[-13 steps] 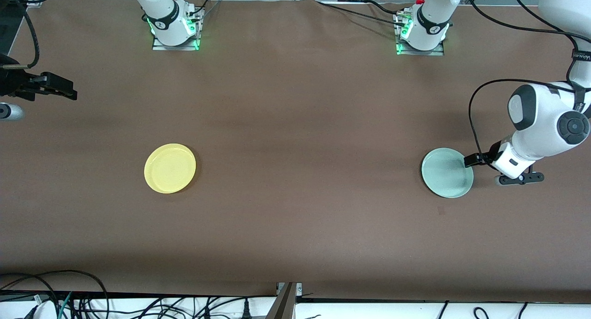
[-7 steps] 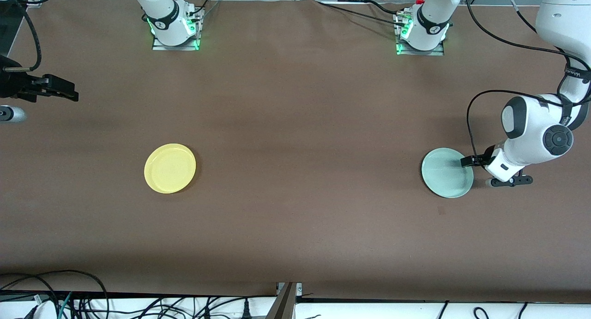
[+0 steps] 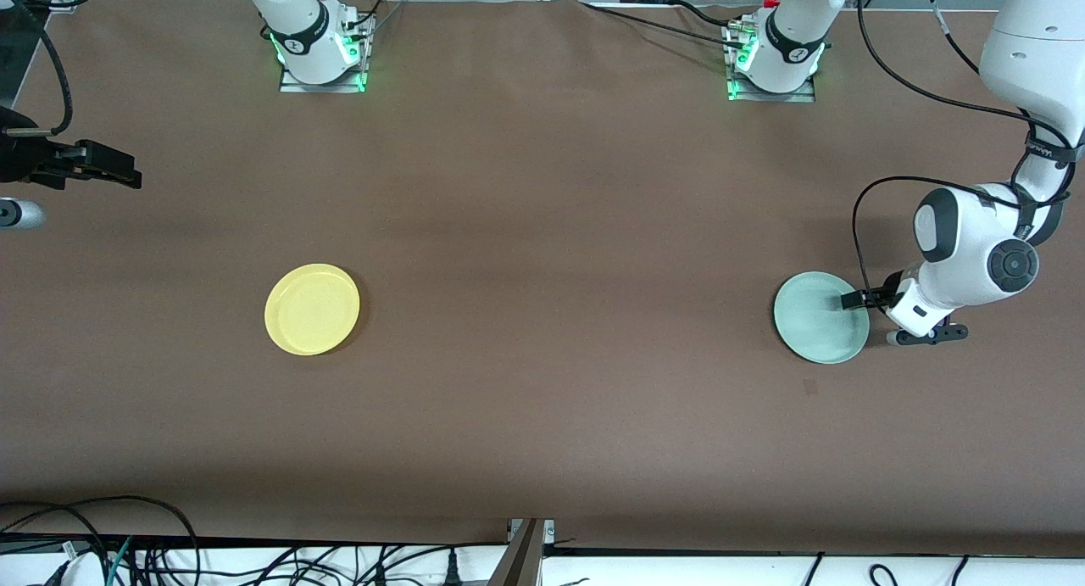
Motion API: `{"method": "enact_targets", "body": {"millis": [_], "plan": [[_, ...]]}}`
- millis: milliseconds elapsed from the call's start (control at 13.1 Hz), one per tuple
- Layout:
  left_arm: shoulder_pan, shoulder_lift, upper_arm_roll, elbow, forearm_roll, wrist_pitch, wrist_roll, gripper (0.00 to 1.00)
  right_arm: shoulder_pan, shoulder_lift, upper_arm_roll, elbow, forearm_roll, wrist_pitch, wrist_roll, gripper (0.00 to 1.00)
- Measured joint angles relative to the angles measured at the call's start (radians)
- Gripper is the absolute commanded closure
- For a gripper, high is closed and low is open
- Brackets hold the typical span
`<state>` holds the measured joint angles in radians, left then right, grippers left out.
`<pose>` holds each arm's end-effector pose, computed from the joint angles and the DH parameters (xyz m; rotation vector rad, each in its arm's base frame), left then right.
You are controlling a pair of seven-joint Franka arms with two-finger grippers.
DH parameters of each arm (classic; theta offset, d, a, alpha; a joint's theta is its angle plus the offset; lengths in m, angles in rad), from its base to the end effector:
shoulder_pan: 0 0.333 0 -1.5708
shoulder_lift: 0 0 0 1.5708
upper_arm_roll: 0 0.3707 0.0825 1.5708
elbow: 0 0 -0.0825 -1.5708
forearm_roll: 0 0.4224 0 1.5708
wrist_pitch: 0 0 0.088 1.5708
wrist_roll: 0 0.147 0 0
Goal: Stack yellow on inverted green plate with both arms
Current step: 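Reach the left gripper down to the rim of the green plate, then close the left gripper on the green plate rim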
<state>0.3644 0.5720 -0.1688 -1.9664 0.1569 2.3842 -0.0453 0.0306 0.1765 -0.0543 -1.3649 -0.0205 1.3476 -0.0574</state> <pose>0.6303 0.1307 0.1449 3.1220 0.2171 -0.2222 0.6239 -0.0149 0.6174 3.1044 0.0482 -0.3030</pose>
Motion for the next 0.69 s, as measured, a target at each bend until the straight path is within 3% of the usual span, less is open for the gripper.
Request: {"method": "enact_targets", "body": {"millis": [459, 536, 689], "plan": [[0.000, -0.002, -0.006, 0.008, 0.001, -0.002, 0.006, 0.95, -0.002, 0.000, 0.000, 0.000, 0.000, 0.000, 0.000, 0.00], [0.000, -0.002, -0.006, 0.008, 0.001, -0.002, 0.013, 1.00, -0.002, 0.000, 0.000, 0.000, 0.000, 0.000, 0.000, 0.00], [0.001, -0.010, -0.005, 0.015, 0.001, -0.013, 0.018, 1.00, -0.002, 0.000, 0.000, 0.000, 0.000, 0.000, 0.000, 0.00]]}}
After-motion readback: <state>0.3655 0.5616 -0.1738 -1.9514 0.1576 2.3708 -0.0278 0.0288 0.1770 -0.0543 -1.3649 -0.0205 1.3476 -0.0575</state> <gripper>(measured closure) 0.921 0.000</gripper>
